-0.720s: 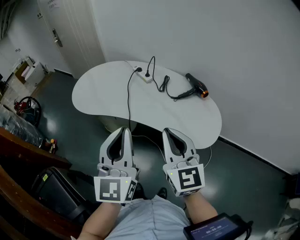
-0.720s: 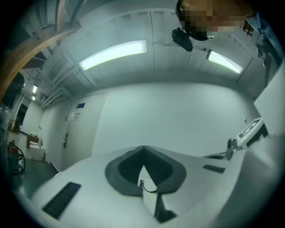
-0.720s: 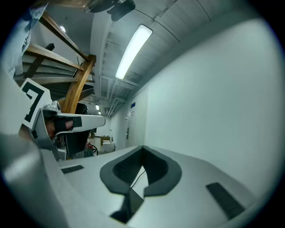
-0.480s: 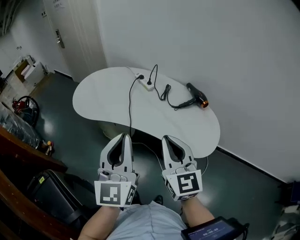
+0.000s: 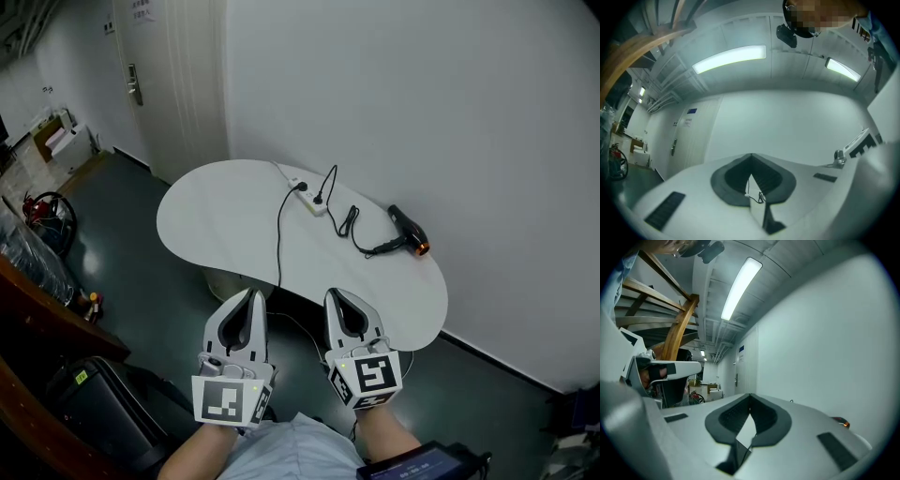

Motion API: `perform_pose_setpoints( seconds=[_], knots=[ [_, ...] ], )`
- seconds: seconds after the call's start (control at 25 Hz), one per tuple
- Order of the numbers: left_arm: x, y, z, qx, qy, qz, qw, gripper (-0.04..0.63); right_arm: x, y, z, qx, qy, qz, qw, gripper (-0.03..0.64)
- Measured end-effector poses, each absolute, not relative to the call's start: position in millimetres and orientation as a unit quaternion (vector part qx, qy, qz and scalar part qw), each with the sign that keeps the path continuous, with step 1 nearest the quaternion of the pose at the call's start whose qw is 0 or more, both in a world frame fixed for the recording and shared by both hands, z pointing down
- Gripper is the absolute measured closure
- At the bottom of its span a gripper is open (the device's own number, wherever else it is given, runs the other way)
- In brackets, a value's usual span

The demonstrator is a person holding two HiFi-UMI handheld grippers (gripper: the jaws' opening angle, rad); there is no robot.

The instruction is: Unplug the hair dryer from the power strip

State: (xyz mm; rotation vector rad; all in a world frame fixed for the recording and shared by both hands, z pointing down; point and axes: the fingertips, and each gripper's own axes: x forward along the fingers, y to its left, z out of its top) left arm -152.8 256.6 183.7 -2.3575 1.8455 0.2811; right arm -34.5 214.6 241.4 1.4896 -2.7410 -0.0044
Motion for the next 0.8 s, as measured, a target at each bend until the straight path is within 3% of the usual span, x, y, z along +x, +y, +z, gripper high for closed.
perform_pose_setpoints(
  seconds=[0.32, 0.8],
  knots=[
    [-183, 234, 196, -0.786, 0.609, 0.090, 0.054, 0.597, -50, 182, 244, 0.501, -0.865, -0.008, 0.024, 0.616],
    [-145, 129, 216, -0.813, 0.579, 0.057, 0.038, 0.597, -3, 85, 273, 0.542, -0.839, 0.012, 0.051, 0.616]
  ],
)
